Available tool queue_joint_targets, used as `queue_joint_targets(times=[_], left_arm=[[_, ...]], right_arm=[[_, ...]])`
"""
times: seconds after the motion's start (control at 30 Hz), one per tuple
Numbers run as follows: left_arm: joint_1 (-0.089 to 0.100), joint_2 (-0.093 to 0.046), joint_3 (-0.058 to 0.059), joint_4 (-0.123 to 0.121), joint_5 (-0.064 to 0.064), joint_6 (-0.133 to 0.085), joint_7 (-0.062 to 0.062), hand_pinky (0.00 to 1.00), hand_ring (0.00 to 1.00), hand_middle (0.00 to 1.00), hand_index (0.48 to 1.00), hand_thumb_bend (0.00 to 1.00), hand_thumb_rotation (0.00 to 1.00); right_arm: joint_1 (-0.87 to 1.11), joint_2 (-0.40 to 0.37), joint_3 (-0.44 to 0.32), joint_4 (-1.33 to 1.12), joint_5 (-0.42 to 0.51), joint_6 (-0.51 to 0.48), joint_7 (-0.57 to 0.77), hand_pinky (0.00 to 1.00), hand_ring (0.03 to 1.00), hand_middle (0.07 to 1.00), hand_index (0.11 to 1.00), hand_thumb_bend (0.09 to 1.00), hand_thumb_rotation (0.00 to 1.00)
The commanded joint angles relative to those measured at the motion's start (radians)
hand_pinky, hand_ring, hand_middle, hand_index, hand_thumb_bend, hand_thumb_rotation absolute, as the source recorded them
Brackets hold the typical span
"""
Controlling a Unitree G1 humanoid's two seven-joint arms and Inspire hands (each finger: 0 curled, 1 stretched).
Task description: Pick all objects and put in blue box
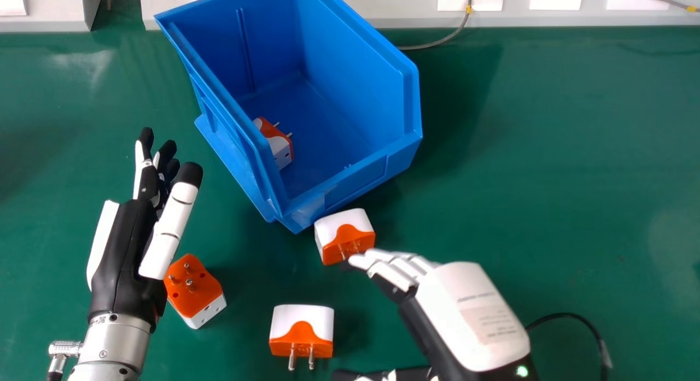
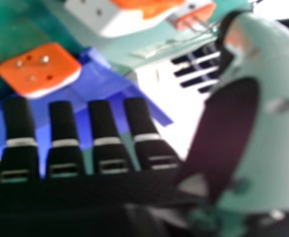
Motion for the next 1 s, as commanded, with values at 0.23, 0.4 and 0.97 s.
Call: queue_joint_targets(times=[0.23, 0.4, 0.97], left_arm=[[-0.002, -0.002, 0.004, -0.004, 0.001, -0.033, 0.004, 1.00, 1.00, 1.00, 1.000, 0.66, 0.84], [-0.003, -0.002, 0.003, -0.004, 0.002, -0.034, 0.004, 1.00, 1.00, 1.00, 1.000, 0.65, 0.84], [-0.003, -0.001, 0.003, -0.008, 0.004, -0.032, 0.006, 1.00, 1.00, 1.00, 1.000, 0.66, 0.85]], right_arm=[[-0.087, 0.056, 0.063, 0.073, -0.036, -0.013, 0.045, 0.65, 0.775, 0.788, 0.755, 0.527, 0.43], [-0.135, 0.069, 0.092, 0.120, -0.057, -0.011, 0.066, 0.65, 0.765, 0.782, 0.750, 0.538, 0.43], [-0.228, 0.134, 0.133, 0.262, -0.050, 0.010, 0.078, 0.62, 0.752, 0.781, 0.754, 0.537, 0.42]])
